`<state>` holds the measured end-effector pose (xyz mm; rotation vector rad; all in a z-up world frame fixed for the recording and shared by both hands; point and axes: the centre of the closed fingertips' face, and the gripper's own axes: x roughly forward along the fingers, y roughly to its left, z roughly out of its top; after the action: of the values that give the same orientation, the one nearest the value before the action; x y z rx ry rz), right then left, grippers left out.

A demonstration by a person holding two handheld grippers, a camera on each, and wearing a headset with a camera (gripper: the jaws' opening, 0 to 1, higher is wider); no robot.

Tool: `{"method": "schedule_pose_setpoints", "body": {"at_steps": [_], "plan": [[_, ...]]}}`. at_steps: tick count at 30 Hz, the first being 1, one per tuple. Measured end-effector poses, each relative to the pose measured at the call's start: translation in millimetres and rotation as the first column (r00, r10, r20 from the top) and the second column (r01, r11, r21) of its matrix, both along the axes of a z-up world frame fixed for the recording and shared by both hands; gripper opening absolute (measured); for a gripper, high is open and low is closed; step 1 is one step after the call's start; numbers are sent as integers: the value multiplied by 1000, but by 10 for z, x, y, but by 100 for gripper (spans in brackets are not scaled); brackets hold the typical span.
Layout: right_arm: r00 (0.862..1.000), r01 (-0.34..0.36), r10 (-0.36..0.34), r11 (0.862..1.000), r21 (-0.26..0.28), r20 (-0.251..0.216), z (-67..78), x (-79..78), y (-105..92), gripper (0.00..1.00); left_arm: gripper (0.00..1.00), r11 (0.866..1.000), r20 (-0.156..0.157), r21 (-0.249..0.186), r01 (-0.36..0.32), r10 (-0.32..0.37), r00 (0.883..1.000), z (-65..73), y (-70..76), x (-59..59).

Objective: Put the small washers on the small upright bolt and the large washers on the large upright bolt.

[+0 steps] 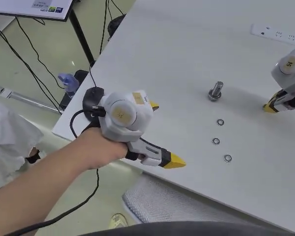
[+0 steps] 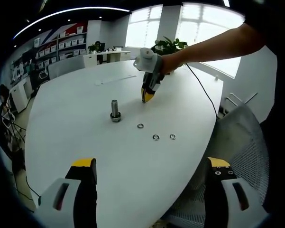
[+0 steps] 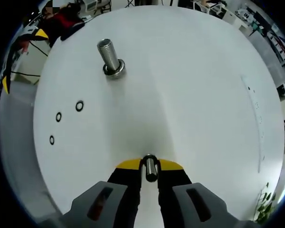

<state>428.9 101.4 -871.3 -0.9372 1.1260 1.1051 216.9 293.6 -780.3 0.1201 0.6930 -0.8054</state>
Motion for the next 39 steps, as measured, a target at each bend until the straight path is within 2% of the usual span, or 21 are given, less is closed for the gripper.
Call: {"method": "schedule_pose_setpoints", "body": {"at_steps": [12, 14, 17, 29, 35, 39], "plan": [[1000, -16, 16, 1000, 10, -4, 37, -69, 14, 15, 94, 1000, -3, 10, 20, -20, 1000, -15, -18, -13], [1000, -26, 26, 999, 18, 8, 42, -31, 30, 20, 94, 1000, -4, 9, 21, -21, 1000, -17, -22, -17], [1000, -26, 25, 1000, 17, 11, 63, -6, 29, 20, 94, 1000, -3, 7, 22, -22, 1000, -12, -21, -18], [998, -52, 52, 998, 17, 38, 330, -61, 62, 21, 92, 999, 13, 8, 31, -31, 999, 35, -17, -19], [996, -77, 75, 997, 30, 54, 494, -72, 193, 22, 92, 999, 19, 16, 38, -38, 999, 43, -9, -33], [994, -97, 95, 995, 36, 57, 547, -118, 269, 23, 92, 999, 23, 16, 39, -40, 999, 63, -6, -42]]}}
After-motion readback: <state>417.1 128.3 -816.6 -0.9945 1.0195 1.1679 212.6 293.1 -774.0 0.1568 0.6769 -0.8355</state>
